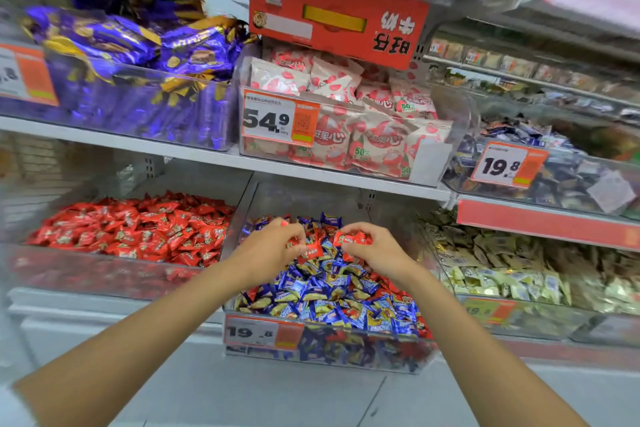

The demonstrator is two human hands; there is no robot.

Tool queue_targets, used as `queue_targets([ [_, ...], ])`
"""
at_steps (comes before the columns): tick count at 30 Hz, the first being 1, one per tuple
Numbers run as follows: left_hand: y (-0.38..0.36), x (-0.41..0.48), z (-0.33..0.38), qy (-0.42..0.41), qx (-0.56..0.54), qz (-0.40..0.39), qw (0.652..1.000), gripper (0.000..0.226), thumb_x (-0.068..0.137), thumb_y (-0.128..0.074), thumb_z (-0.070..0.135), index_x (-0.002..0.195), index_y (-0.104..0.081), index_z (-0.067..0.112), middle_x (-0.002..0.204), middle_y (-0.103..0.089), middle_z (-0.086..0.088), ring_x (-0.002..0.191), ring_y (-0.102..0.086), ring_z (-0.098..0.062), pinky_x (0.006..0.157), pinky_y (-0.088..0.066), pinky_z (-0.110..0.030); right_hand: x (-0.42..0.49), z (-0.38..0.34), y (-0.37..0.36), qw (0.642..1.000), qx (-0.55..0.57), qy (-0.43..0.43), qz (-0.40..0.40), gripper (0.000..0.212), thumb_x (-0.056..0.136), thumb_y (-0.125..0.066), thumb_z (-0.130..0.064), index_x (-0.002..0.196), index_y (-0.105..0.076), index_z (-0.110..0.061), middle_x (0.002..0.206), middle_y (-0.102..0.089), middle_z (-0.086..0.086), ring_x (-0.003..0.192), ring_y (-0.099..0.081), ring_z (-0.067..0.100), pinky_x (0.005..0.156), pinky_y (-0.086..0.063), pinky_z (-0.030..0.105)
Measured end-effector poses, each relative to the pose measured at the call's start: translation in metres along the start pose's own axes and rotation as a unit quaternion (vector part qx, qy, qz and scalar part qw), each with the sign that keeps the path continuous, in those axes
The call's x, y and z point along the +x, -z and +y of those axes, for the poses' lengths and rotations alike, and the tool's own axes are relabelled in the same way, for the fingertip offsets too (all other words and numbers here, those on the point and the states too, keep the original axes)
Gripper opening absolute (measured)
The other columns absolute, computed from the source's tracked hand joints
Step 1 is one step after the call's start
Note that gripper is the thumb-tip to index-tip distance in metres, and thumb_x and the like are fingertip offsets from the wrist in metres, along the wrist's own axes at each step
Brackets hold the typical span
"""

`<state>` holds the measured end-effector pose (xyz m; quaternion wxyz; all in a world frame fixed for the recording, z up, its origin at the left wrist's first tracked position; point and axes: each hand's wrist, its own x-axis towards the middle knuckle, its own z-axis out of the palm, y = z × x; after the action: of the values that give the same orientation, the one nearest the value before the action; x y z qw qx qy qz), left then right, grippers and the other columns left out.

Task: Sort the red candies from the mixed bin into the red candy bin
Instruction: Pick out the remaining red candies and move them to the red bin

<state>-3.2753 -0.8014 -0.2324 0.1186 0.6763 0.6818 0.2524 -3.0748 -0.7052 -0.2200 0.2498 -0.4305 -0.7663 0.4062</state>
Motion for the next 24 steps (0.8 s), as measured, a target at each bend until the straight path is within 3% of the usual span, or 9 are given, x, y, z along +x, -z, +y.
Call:
queue_targets([
  [3, -0.003, -0.008, 0.0, -0.006, -0.01, 0.003, 1.0, 0.009, 0.095, -0.052, 0.039, 0.089, -0.053, 0.032, 0.101, -0.056, 0.003, 0.08, -0.061, -0.014, 0.077, -0.049, -0.036, -0.006, -0.007, 0.004, 1.0, 0.016, -0.001, 0.016, 0.022, 0.089, -0.066, -0.016, 0.11, -0.064, -0.023, 0.094, -0.067, 0.005, 0.049, -0.052, -0.002, 0.046, -0.041, 0.018],
  [5, -0.002, -0.011, 0.004, -0.009, -0.046, 0.011, 0.999, 0.009, 0.095, -0.054, 0.034, 0.088, -0.054, 0.028, 0.086, -0.064, 0.003, 0.051, -0.053, 0.001, 0.055, -0.044, -0.027, -0.011, -0.008, 0.007, 1.0, -0.001, 0.007, 0.02, 0.029, 0.09, -0.065, -0.017, 0.117, -0.062, -0.025, 0.107, -0.064, -0.003, 0.053, -0.055, -0.003, 0.049, -0.043, 0.017],
  [8, 0.005, -0.015, 0.012, -0.003, -0.113, 0.033, 0.993, 0.01, 0.094, -0.056, 0.03, 0.086, -0.056, 0.024, 0.067, -0.068, -0.002, 0.031, -0.035, -0.006, 0.04, -0.033, -0.023, -0.016, -0.011, 0.01, 0.999, -0.016, 0.029, 0.008, 0.031, 0.09, -0.064, -0.019, 0.12, -0.061, -0.027, 0.113, -0.061, -0.007, 0.057, -0.057, -0.001, 0.054, -0.046, 0.021],
  [11, 0.024, -0.024, 0.014, -0.013, -0.142, 0.062, 0.988, 0.006, 0.092, -0.06, 0.026, 0.087, -0.059, 0.023, 0.067, -0.066, 0.001, 0.038, -0.048, -0.007, 0.042, -0.035, -0.02, -0.019, -0.02, 0.005, 0.998, -0.041, 0.051, -0.007, 0.021, 0.089, -0.066, -0.023, 0.11, -0.066, -0.026, 0.112, -0.065, -0.001, 0.081, -0.064, 0.023, 0.074, -0.053, 0.032],
  [12, 0.033, -0.029, 0.01, -0.017, -0.144, 0.073, 0.987, 0.002, 0.091, -0.061, 0.023, 0.09, -0.06, 0.023, 0.072, -0.066, 0.005, 0.046, -0.056, -0.007, 0.045, -0.038, -0.018, -0.019, -0.026, 0.001, 0.997, -0.043, 0.061, -0.014, 0.019, 0.089, -0.066, -0.025, 0.108, -0.066, -0.027, 0.108, -0.066, -0.002, 0.083, -0.064, 0.023, 0.075, -0.053, 0.03],
  [15, 0.062, -0.045, -0.02, -0.009, -0.111, 0.115, 0.987, 0.013, 0.089, -0.064, 0.018, 0.099, -0.066, 0.024, 0.094, -0.066, 0.014, 0.077, -0.061, 0.004, 0.069, -0.043, -0.008, -0.019, -0.049, -0.023, 0.993, -0.031, 0.104, -0.048, 0.013, 0.09, -0.065, -0.026, 0.103, -0.067, -0.023, 0.088, -0.065, -0.005, 0.06, -0.055, 0.002, 0.055, -0.044, 0.013],
  [18, 0.09, -0.059, -0.08, 0.053, -0.071, 0.148, 0.985, 0.018, 0.087, -0.066, 0.017, 0.082, -0.062, 0.034, 0.085, -0.071, -0.002, 0.068, -0.063, -0.007, 0.067, -0.044, -0.018, -0.01, -0.081, -0.063, 0.984, -0.021, 0.155, -0.084, 0.01, 0.089, -0.066, -0.025, 0.098, -0.067, -0.021, 0.077, -0.062, -0.011, 0.052, -0.05, -0.003, 0.05, -0.038, 0.011],
  [20, 0.106, -0.065, -0.118, 0.104, -0.049, 0.182, 0.976, 0.023, 0.087, -0.066, 0.018, 0.076, -0.058, 0.037, 0.075, -0.069, -0.007, 0.063, -0.062, -0.02, 0.064, -0.045, -0.029, 0.006, -0.104, -0.097, 0.975, -0.031, 0.201, -0.085, 0.007, 0.087, -0.068, -0.023, 0.094, -0.068, -0.024, 0.083, -0.066, -0.011, 0.063, -0.056, -0.004, 0.059, -0.042, 0.012],
  [24, 0.128, -0.056, -0.178, 0.161, -0.023, 0.266, 0.95, 0.019, 0.087, -0.065, 0.022, 0.077, -0.057, 0.036, 0.074, -0.066, 0.001, 0.069, -0.059, -0.019, 0.066, -0.042, -0.031, 0.06, -0.141, -0.166, 0.96, -0.077, 0.256, -0.077, 0.012, 0.084, -0.068, -0.019, 0.095, -0.068, -0.024, 0.093, -0.066, -0.011, 0.084, -0.058, 0.001, 0.076, -0.043, 0.015],
])
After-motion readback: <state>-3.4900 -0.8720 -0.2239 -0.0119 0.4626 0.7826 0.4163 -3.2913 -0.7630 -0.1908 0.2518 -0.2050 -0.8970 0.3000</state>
